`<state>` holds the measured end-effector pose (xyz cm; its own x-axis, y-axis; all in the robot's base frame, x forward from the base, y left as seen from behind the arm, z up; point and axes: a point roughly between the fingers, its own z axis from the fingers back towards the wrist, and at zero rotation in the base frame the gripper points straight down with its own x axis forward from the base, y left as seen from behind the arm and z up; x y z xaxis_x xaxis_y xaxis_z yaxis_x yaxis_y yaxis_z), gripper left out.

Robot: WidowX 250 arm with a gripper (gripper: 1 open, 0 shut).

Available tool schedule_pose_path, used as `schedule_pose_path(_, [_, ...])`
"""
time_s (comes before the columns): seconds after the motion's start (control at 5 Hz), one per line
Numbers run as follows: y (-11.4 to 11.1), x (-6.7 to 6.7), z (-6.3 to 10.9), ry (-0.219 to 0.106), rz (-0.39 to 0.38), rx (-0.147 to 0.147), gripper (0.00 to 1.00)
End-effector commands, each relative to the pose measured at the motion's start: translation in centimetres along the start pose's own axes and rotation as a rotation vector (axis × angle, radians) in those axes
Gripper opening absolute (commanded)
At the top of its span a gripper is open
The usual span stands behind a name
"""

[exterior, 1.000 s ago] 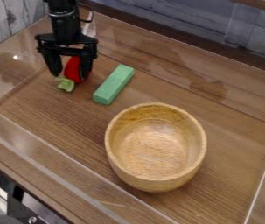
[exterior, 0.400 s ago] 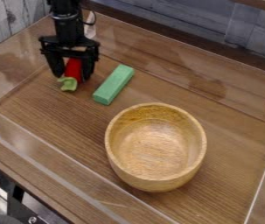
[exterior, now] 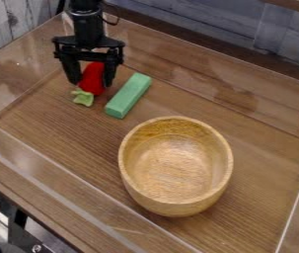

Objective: Move the red fruit to the right

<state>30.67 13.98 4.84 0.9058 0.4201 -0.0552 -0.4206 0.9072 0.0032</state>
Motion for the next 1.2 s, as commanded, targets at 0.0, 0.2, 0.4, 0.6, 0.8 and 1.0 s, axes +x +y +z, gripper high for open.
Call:
schedule_pose_path(0.0, [0.3, 1.0, 2.8, -0.107, -0.014, 0.007, 0.00])
schedule_pose_path(0.2, [0.5, 1.4, 3.0, -0.130, 0.010, 0.009, 0.00])
schedule_pose_path(0.4, [0.3, 1.8, 4.6, -0.179, 0.028, 0.002, 0.00])
schedule_pose_path(0.6, [0.1, 1.8, 6.8, -0.231, -0.007, -0.013, 0.00])
schedule_pose_path(0.8, [-1.9, 1.7, 7.9, -0.251, -0.068, -0.033, 0.00])
schedule_pose_path(1.0, [-4.5, 2.2, 8.9, -0.254, -0.120, -0.043, 0.00])
